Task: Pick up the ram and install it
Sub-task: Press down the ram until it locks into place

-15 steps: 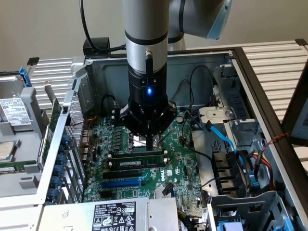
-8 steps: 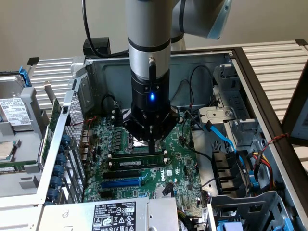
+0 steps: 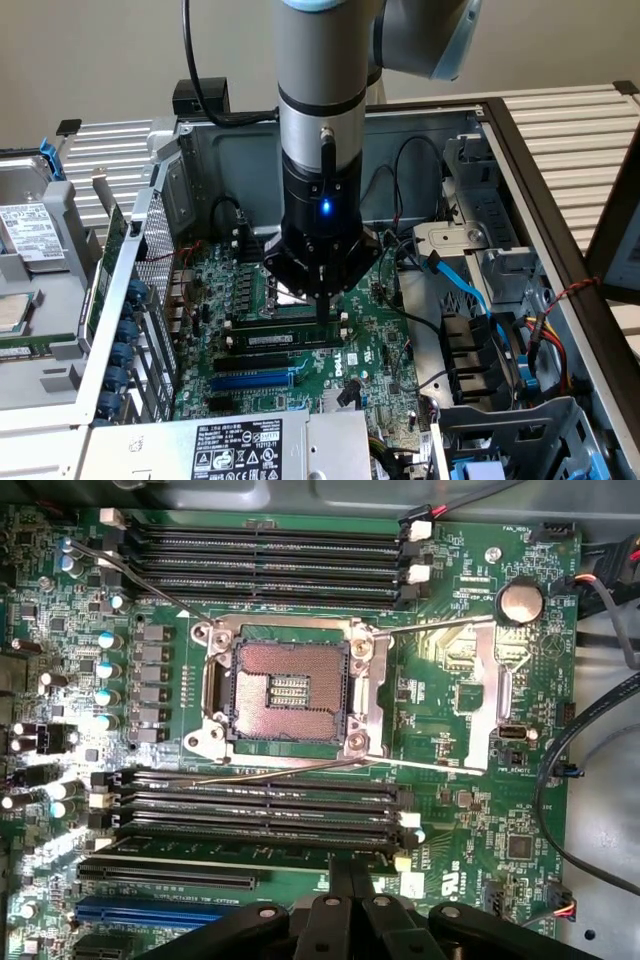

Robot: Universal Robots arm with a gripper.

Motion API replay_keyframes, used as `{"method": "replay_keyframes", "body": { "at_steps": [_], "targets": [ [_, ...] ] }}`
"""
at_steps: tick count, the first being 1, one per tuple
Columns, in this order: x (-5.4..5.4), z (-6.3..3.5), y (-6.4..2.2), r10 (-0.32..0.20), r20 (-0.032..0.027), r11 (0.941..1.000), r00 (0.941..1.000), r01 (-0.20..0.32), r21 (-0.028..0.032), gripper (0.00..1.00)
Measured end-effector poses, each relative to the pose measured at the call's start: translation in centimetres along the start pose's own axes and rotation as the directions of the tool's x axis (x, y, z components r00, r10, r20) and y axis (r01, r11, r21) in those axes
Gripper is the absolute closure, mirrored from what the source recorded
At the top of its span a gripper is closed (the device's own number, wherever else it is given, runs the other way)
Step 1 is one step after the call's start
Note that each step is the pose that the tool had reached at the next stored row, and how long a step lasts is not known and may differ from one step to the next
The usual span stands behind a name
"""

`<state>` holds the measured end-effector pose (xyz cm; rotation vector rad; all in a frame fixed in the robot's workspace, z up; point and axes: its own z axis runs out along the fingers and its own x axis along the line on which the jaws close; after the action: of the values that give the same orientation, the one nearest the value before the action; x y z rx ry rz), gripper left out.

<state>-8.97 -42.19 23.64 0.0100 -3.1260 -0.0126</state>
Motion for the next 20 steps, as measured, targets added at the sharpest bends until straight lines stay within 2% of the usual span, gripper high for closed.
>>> {"method": "replay_keyframes", "body": {
  "at_steps": [13, 14, 15, 18, 20],
  "targets": [
    [0.0, 0.84, -0.02, 0.002, -0.0001, 1.0000, 1.0000, -0.002, 0.0002, 0.90],
    [0.1, -0.03, 0.00, 0.003, 0.0003, 1.0000, 1.0000, -0.003, -0.0007, 0.90],
    [0.1, -0.47, -0.01, 0.004, 0.0000, 1.0000, 1.0000, -0.004, -0.0001, 0.90],
    [0.5, -1.07, -0.03, 0.004, -0.0003, 1.0000, 1.0000, -0.004, -0.0069, 0.90],
    [0.8, -1.30, -0.03, 0.004, -0.0005, 1.0000, 1.0000, -0.004, -0.0089, 0.90]
  ]
}}
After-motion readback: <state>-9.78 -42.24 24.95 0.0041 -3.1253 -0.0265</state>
